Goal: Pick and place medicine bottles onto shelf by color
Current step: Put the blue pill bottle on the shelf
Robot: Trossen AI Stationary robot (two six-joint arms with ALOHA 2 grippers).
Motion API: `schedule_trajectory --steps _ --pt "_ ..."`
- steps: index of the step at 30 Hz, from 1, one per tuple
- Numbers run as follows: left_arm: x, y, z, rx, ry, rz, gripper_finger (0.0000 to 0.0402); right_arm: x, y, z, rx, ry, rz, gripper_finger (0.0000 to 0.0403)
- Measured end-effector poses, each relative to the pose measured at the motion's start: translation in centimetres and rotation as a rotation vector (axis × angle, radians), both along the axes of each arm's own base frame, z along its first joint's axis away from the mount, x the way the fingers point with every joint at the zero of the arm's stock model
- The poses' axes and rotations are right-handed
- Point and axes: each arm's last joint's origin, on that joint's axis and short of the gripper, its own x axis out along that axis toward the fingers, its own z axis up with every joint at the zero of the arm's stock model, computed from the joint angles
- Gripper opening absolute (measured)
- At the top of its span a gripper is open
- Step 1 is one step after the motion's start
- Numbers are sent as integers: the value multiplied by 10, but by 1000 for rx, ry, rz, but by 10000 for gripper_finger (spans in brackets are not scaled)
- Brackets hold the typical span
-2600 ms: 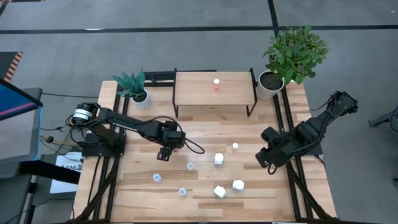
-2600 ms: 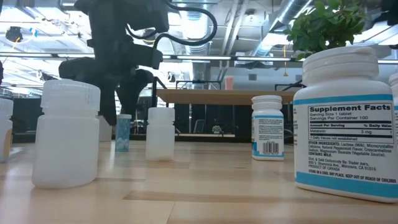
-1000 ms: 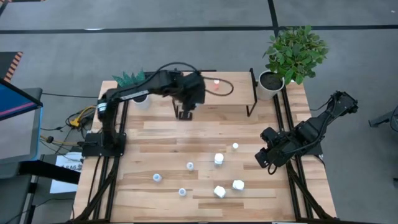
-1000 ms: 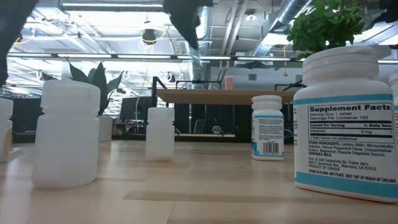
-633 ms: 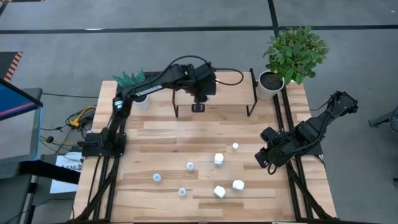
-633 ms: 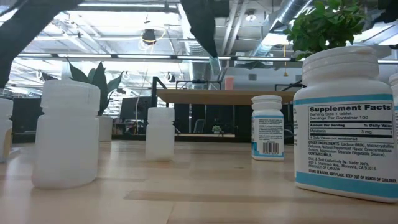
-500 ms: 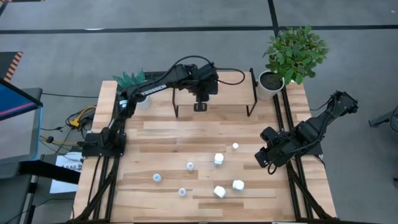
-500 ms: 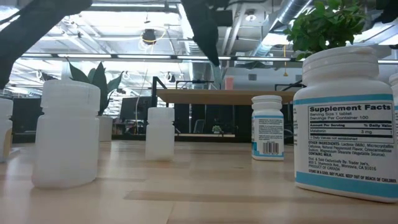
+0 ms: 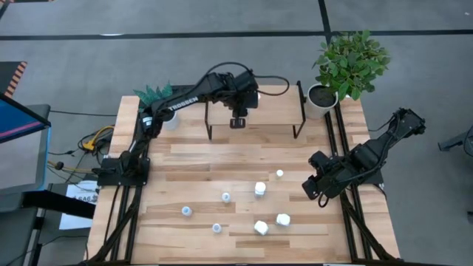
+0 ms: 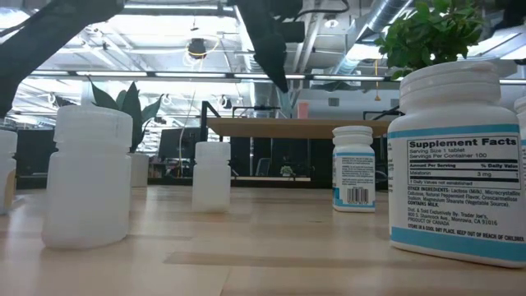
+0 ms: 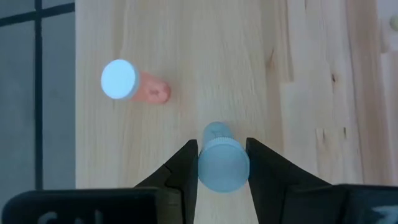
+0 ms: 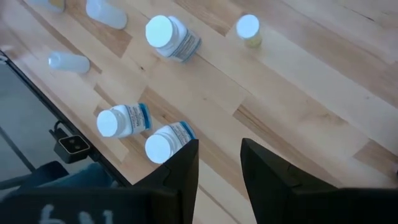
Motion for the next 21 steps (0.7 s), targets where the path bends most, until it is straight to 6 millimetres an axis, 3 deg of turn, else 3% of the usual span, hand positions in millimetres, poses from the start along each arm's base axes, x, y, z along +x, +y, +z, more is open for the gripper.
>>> schedule_trajectory --steps 14,21 --pt "-9 11 -2 -47 28 41 91 0 0 0 0 -3 4 138" --pt "-9 10 -2 -51 31 47 137 1 1 0 3 -6 4 135"
